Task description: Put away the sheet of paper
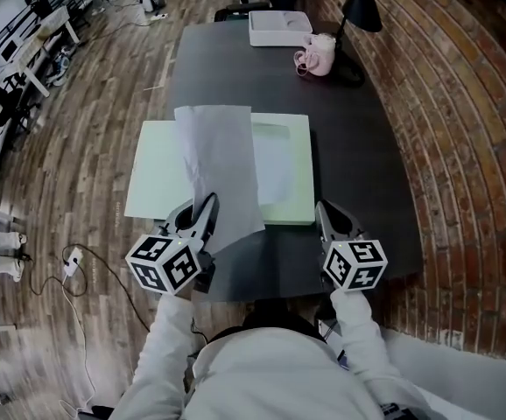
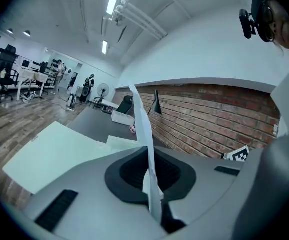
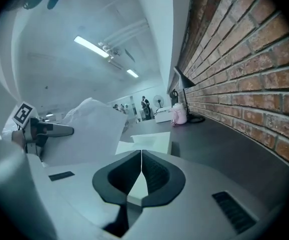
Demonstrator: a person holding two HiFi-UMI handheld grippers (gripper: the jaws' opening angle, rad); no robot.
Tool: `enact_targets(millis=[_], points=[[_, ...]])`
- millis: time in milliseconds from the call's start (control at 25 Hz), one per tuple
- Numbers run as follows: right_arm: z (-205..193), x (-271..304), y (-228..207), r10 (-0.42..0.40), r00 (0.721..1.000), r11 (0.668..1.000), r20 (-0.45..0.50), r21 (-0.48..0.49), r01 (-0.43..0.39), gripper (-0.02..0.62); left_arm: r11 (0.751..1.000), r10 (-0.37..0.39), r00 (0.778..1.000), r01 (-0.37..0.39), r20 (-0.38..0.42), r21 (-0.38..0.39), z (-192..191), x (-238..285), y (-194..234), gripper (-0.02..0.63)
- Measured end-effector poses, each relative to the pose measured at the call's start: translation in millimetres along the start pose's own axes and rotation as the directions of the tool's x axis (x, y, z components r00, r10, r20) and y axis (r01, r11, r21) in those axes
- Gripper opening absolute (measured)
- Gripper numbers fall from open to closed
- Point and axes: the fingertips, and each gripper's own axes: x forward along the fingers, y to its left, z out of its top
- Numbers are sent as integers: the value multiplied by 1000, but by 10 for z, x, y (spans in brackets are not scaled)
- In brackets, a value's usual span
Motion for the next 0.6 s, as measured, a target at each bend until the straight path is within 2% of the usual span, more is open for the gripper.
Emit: enact_targets(millis=[280,600], points=[[116,279,-212,13,1000,1000,-10,9,-13,28,999,-28,999,27,22,44,364,494,60,17],[159,528,-429,29,999,999,-28,20,-28,28,995,-100,995,100,5,22,457,1060,110,17]])
